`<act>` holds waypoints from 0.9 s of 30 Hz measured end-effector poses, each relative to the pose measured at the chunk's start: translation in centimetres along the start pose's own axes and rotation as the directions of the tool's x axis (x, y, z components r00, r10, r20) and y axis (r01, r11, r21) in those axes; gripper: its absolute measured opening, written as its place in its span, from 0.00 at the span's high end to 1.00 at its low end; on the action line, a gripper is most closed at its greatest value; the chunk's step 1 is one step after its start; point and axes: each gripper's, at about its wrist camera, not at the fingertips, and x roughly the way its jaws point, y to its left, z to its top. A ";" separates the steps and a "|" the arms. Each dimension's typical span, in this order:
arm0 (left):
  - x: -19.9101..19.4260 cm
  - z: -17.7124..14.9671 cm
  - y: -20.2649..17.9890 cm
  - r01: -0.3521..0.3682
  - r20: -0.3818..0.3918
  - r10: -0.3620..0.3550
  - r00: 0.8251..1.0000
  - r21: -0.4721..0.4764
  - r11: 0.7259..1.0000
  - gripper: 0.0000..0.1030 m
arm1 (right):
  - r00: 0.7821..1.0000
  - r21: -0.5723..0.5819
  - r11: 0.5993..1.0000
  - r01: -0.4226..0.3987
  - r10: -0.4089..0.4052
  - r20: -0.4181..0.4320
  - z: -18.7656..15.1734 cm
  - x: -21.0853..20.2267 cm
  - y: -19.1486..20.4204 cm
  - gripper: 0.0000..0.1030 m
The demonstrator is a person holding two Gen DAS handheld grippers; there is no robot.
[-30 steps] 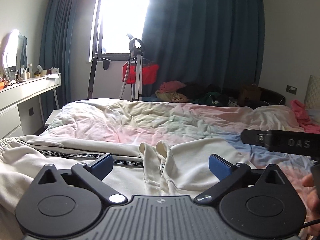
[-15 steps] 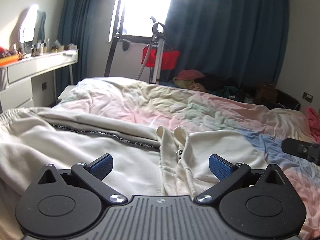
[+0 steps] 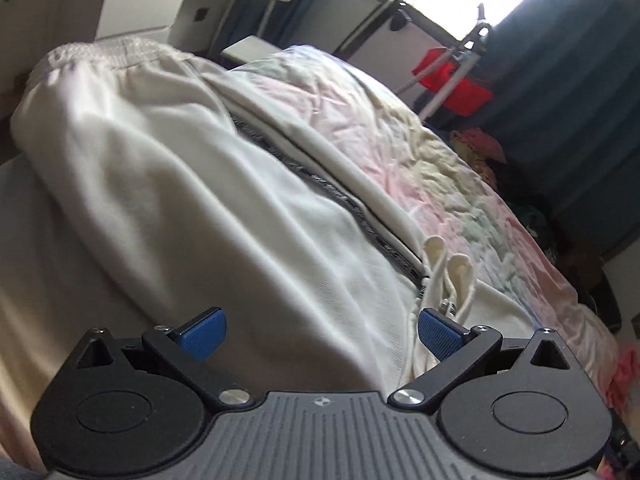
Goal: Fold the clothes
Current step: 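Open the right gripper and withdraw it from the sweatpants, then grasp the elastic waistband end of the sweatpants with the left gripper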
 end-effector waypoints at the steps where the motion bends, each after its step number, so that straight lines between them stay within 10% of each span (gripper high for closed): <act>1: 0.0 0.6 0.9 -0.003 -0.022 0.003 1.000 -0.040 0.999 0.00 | 1.000 0.002 1.000 0.001 -0.001 -0.007 -0.1 0.1 -0.1 0.12; 12: 3.0 6.7 8.2 -0.126 -0.132 0.088 0.987 -0.313 0.941 0.02 | 0.997 0.023 1.000 0.017 -0.015 -0.076 -1.0 1.8 -0.6 0.12; 22: 1.1 6.1 10.2 -0.008 0.058 0.034 0.998 -0.395 0.919 0.04 | 0.991 0.035 0.999 0.019 -0.014 -0.130 -1.7 3.5 -0.7 0.12; 27: -1.2 5.5 12.6 0.037 0.170 0.059 0.984 -0.513 0.857 0.04 | 0.986 0.048 0.999 0.002 0.006 -0.166 -2.1 4.6 -0.4 0.12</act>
